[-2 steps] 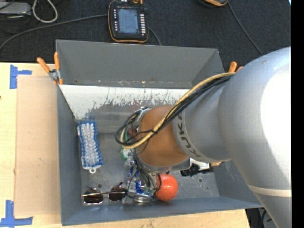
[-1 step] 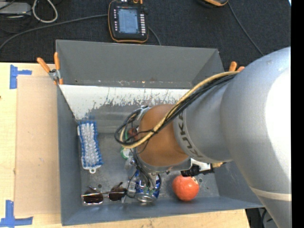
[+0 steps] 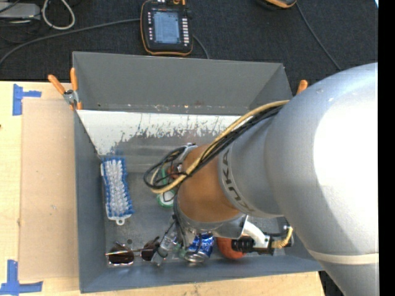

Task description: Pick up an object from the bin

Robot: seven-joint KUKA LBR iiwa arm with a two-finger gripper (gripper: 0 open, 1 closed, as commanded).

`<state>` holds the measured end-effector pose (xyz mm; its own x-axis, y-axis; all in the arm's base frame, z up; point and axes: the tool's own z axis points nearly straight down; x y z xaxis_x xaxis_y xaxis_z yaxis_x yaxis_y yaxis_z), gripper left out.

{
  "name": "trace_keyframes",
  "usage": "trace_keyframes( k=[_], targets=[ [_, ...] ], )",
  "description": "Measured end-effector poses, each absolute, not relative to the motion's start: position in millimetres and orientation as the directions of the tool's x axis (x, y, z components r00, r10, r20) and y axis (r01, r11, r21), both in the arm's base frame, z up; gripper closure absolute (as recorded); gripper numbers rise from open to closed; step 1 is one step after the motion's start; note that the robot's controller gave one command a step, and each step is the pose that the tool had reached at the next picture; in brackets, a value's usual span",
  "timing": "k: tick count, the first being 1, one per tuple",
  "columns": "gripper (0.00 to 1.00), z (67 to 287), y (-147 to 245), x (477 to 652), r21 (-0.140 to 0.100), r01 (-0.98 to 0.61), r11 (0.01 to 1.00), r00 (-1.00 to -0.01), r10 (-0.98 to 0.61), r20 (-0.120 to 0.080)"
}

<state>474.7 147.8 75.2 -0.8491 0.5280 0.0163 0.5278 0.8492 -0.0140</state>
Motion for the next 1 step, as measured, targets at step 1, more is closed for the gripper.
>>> trace_keyframes(
  k=[1],
  targets=[
    [1.0,70.8,180.1,473.3,-0.007,0.346,0.938,-0.938,0.346,0.014]
  ],
)
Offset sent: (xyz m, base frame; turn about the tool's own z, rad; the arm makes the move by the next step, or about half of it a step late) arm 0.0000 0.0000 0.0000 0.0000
